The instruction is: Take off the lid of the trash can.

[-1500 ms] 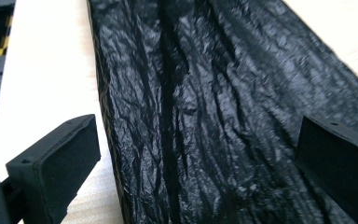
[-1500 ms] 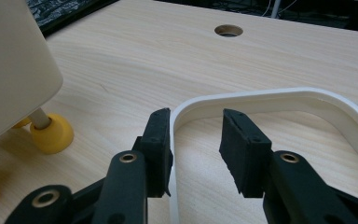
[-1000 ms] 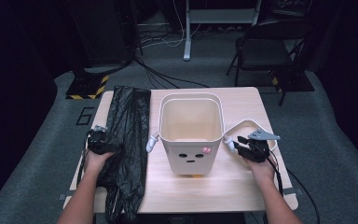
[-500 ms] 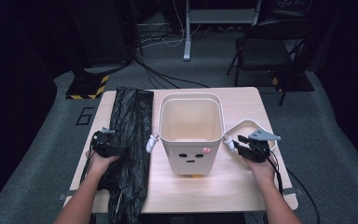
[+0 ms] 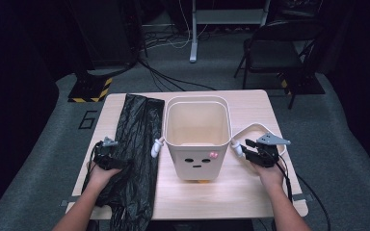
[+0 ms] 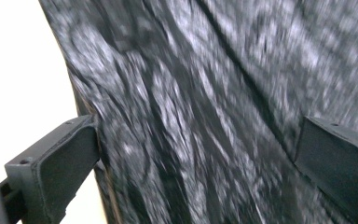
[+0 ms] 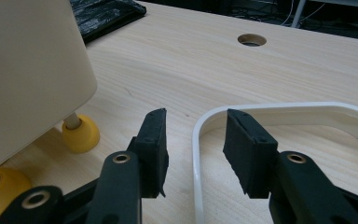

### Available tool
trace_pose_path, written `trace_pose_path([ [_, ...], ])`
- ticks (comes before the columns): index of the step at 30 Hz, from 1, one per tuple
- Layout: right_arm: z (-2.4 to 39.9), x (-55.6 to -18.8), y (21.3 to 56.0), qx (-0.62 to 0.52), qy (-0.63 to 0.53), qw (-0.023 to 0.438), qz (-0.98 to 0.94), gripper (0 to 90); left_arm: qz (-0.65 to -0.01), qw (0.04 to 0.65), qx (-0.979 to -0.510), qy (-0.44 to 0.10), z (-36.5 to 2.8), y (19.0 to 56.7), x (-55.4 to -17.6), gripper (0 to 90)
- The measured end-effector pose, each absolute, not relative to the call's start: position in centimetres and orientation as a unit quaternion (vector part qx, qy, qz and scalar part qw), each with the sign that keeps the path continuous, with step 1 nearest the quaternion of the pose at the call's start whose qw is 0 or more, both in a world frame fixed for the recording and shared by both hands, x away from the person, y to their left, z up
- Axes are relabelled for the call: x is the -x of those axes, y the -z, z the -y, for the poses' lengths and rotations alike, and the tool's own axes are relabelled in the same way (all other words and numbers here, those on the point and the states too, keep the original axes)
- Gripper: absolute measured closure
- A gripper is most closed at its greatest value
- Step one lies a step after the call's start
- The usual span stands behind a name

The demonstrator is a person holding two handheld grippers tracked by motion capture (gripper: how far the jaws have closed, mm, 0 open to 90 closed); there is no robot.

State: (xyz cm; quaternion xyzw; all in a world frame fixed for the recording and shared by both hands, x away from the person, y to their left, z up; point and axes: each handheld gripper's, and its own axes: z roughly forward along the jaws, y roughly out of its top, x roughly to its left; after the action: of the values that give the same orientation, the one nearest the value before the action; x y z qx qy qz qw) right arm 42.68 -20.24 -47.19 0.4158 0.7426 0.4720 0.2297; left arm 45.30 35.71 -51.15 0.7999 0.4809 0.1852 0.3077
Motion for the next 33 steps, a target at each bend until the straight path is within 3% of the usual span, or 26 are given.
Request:
trace_pose_path([
  [10, 20.4, -42.7, 47.2, -0.418, -0.474, 0.229, -0.74, 57.9, -0.503, 0.342, -0.767, -0.204, -36.0, 48.5, -47.6, 0.0],
  [23, 20.3, -42.7, 47.3, -0.417, -0.472, 0.226, -0.743, 57.9, -0.545, 0.321, -0.749, -0.197, -35.8, 51.6, -50.3, 0.0],
  [33, 20.3, -42.8, 47.5, -0.418, -0.468, 0.227, -0.745, 57.9, -0.528, 0.305, -0.765, -0.206, -34.9, 52.6, -50.1, 0.0],
])
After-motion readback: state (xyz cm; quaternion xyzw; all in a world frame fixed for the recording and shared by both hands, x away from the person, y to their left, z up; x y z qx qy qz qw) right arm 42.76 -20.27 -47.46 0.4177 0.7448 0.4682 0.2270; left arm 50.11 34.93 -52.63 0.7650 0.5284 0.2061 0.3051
